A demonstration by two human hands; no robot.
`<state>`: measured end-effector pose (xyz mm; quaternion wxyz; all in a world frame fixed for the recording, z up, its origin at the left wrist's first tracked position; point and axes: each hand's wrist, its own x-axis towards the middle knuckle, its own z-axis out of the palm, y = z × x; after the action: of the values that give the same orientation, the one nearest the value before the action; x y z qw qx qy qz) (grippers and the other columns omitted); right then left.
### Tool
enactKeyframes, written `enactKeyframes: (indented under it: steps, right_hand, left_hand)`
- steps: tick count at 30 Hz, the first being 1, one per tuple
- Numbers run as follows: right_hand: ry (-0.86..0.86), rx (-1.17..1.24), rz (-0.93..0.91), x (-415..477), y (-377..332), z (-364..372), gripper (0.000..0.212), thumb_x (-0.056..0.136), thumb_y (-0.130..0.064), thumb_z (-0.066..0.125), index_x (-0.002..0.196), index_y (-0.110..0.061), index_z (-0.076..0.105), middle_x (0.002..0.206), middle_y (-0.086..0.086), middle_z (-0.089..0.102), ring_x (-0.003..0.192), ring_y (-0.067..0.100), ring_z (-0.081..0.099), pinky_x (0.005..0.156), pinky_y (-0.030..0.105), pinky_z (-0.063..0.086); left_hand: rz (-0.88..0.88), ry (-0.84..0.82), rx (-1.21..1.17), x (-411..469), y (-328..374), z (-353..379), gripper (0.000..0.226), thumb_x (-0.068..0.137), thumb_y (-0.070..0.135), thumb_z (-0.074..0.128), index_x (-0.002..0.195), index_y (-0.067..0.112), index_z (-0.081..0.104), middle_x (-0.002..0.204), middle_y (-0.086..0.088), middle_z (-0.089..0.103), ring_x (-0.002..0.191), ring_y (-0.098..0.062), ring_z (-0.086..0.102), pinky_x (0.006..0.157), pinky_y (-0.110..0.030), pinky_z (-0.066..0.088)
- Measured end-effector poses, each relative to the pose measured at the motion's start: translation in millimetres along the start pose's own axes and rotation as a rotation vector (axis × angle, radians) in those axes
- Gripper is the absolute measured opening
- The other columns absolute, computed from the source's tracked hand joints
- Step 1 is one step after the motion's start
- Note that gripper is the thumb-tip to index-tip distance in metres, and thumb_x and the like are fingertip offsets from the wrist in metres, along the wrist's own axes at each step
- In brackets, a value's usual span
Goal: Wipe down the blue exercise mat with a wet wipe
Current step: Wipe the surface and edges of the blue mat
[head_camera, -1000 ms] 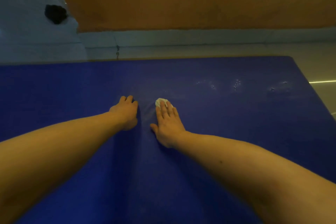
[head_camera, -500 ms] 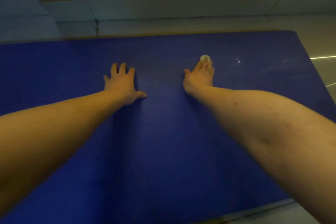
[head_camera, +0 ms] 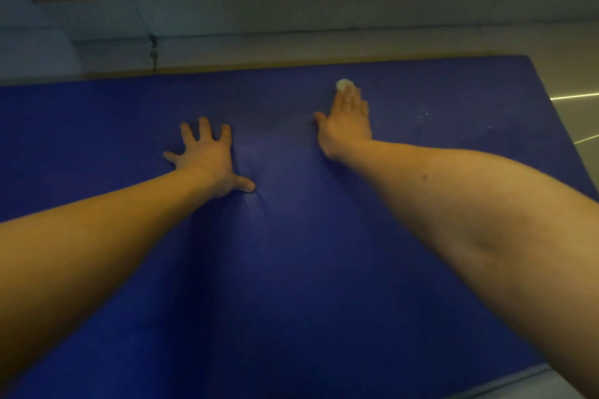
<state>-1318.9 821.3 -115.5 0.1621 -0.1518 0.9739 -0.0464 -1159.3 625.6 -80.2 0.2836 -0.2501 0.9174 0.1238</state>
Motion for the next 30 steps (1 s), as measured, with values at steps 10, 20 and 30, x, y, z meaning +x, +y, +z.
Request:
enactKeyframes:
  steps: [10,20,30]
  right_hand:
    - [-0.109,0.076,-0.459,-0.7,-140.0,20.3,0.078,0.107,-0.046,0.029,0.158,-0.002,-0.01,0.167,0.013,-0.016,0.154,0.025,-0.017,0.126,0.041,-0.007]
    - [0.019,-0.021,0.013,75.0,-1.2,-21.2,0.081,0.105,-0.051,0.027,0.159,0.001,-0.003,0.168,0.016,-0.007,0.156,0.03,-0.006,0.126,0.044,-0.002]
    - [-0.022,0.104,-0.25,-0.1,-107.2,15.1,0.079,0.107,-0.046,0.031,0.158,0.002,-0.006,0.167,0.02,-0.011,0.155,0.031,-0.011,0.126,0.043,-0.004]
  left_hand:
    - [0.018,0.046,0.013,4.7,-4.2,1.5,0.142,0.056,0.074,0.081,0.158,0.033,-0.009,0.166,0.0,-0.014,0.151,-0.037,-0.013,0.108,-0.076,0.025]
    - [0.04,0.023,0.056,4.3,-5.8,-1.1,0.136,0.061,0.078,0.075,0.16,0.031,-0.005,0.165,-0.004,-0.017,0.151,-0.04,-0.014,0.109,-0.076,0.024]
    - [0.019,0.031,0.062,3.9,-7.3,-1.6,0.137,0.059,0.078,0.076,0.159,0.032,-0.005,0.165,-0.003,-0.015,0.151,-0.039,-0.013,0.108,-0.075,0.026]
